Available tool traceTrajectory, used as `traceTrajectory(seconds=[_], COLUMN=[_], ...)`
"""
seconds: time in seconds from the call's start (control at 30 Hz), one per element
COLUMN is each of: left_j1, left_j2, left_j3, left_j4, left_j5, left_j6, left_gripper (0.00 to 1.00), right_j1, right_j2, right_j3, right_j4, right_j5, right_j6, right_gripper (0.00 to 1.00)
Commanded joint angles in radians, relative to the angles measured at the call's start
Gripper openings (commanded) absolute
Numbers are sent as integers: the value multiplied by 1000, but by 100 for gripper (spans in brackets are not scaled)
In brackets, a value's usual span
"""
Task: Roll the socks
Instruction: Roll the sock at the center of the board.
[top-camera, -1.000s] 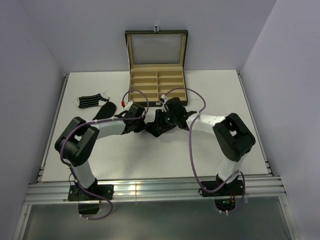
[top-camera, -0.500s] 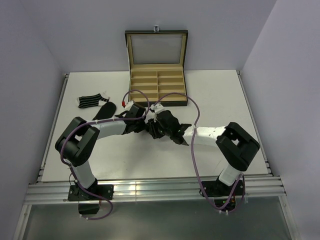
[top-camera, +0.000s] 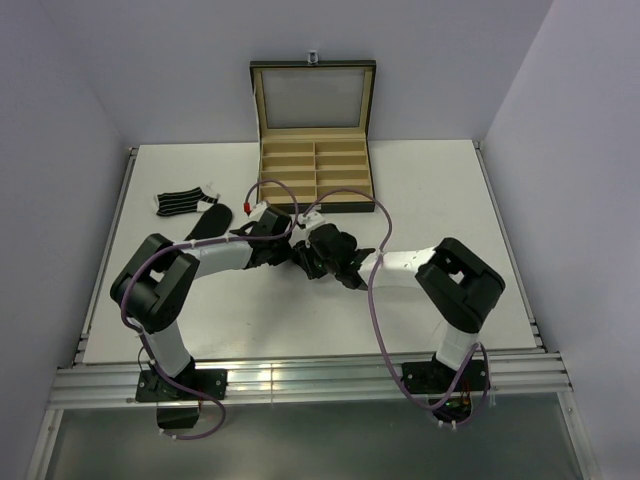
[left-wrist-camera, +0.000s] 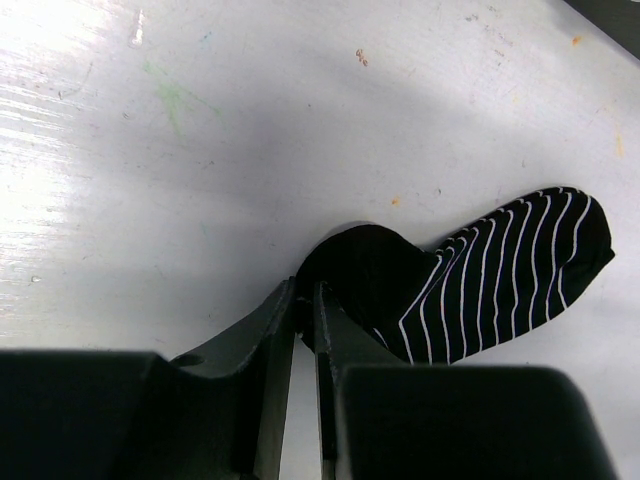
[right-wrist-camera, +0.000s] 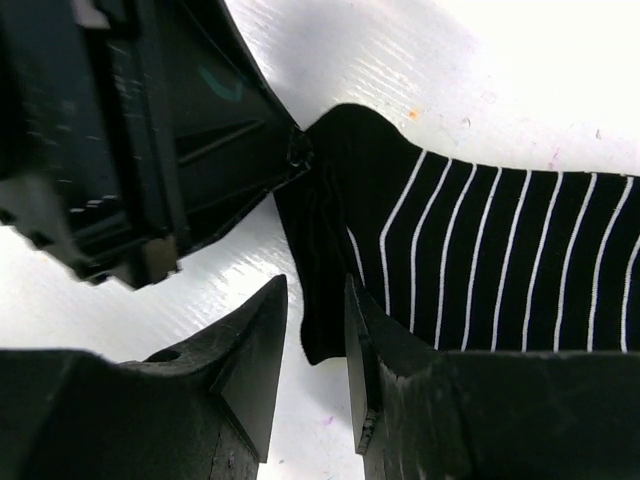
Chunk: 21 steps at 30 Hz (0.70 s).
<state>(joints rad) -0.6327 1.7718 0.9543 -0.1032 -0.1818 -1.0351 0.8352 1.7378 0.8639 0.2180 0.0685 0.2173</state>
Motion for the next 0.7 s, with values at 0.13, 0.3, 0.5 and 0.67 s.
traceTrajectory(seconds=[0.13, 0.3, 0.5, 0.67], left_j1=[-9, -9, -9, -9], left_j2=[44, 38, -43, -146], left_j3=[-8, -8, -67, -153], left_j4=[-135, -138, -101, -43], left_j5=[-19, -19, -30, -28], left_j6=[15, 17, 0, -13], left_gripper=[20, 20, 36, 52], right_j1=[5, 2, -79, -180], right_j2=[55, 71, 62, 75], right_j3=[66, 84, 110, 113], right_j4=[-20, -57, -115, -121], right_j5=[47, 24, -166, -412], right_j6=[-26, -1, 105, 217], right_gripper=[30, 7, 0, 0])
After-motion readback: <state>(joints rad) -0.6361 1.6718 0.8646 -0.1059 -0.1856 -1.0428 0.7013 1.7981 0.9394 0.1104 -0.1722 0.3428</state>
